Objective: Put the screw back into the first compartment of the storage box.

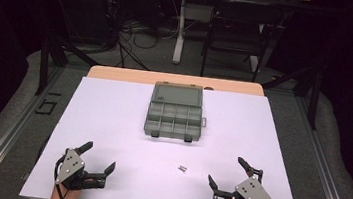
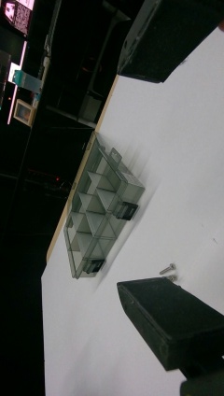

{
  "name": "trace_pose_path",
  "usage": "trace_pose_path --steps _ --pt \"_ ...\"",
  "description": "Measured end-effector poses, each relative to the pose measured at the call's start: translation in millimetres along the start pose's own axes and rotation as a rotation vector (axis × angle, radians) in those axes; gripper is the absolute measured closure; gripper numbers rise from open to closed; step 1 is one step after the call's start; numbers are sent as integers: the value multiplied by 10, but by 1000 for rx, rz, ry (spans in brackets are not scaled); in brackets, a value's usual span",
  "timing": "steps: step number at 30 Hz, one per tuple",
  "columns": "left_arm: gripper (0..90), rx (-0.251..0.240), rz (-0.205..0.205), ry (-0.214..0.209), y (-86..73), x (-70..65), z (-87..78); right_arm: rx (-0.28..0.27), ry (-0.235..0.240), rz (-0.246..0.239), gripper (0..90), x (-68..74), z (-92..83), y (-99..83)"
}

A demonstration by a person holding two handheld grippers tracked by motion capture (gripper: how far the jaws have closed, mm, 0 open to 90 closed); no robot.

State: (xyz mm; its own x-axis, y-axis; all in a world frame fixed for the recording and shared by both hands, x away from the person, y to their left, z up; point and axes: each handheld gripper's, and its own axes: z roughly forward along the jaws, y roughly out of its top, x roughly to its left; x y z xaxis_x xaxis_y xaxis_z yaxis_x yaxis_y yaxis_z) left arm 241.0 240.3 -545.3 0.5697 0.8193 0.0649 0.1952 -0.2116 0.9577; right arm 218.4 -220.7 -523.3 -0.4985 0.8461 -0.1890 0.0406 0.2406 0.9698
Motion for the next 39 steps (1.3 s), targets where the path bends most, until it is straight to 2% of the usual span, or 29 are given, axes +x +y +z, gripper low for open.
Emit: trace_pose_path --steps 13,21,25,31,34,39 --pt "0 2 7 -10 9 -16 21 3 8 -3 0 3 -8 2" --pt "0 20 24 -41 41 -52 98 3 15 -5 0 4 -3 1" --pt "0 17 47 -69 93 -95 152 9 16 -7 0 4 -1 0" --pt "0 34 48 -88 97 -118 231 -1 18 -4 0 8 -3 0" --pt "0 34 44 -91 100 -115 255 11 22 -11 0 7 -2 1" --pt "0 16 28 -120 138 -133 354 9 19 -9 0 7 -2 0"
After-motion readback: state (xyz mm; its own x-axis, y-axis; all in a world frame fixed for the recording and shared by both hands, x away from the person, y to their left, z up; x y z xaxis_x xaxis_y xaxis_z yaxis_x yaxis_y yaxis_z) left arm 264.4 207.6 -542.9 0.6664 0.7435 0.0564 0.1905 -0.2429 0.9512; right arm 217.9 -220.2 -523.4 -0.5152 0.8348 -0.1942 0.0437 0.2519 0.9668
